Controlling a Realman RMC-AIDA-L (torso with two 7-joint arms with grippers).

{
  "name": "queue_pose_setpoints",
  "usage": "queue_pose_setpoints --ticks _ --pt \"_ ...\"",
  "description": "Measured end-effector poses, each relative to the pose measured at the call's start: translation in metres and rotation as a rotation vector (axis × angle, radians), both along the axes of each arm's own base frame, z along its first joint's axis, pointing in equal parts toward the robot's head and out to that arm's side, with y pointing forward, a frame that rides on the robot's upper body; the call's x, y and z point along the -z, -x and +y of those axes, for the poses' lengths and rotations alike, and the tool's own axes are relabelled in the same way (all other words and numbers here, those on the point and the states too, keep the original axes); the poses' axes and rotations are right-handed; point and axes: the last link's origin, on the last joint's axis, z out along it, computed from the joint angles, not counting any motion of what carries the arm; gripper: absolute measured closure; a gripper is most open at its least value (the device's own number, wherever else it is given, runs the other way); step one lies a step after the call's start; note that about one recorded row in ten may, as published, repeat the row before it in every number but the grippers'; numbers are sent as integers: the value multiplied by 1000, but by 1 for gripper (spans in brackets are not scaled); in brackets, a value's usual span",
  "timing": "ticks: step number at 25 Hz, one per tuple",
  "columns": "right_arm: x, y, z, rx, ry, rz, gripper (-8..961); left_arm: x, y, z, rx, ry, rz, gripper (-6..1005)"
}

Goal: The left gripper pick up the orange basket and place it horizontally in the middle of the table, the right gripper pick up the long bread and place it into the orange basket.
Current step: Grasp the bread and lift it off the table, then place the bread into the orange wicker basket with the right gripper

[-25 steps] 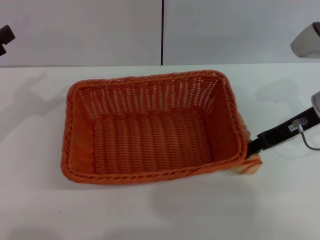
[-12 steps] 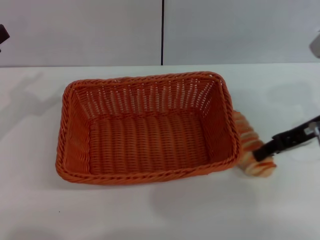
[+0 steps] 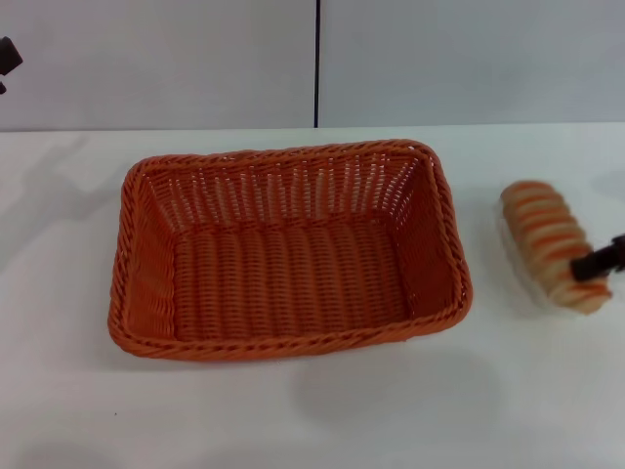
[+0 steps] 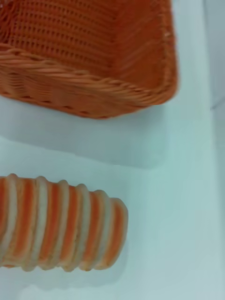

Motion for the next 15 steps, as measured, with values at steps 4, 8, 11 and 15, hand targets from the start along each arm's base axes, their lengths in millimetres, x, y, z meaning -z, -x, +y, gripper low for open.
queue_pose_setpoints --ticks 4,8,11,15 --pt "-13 15 5 -60 -29 -25 818 0 -1 1 6 -2 3 184" --pt "-23 36 10 -117 -42 -46 828 0 -1 2 8 -5 8 184" --pt "-29 54 15 -163 -40 -58 830 5 4 1 -8 -5 13 184" --pt "-35 83 16 -230 -19 -76 832 9 7 0 -24 -1 8 184"
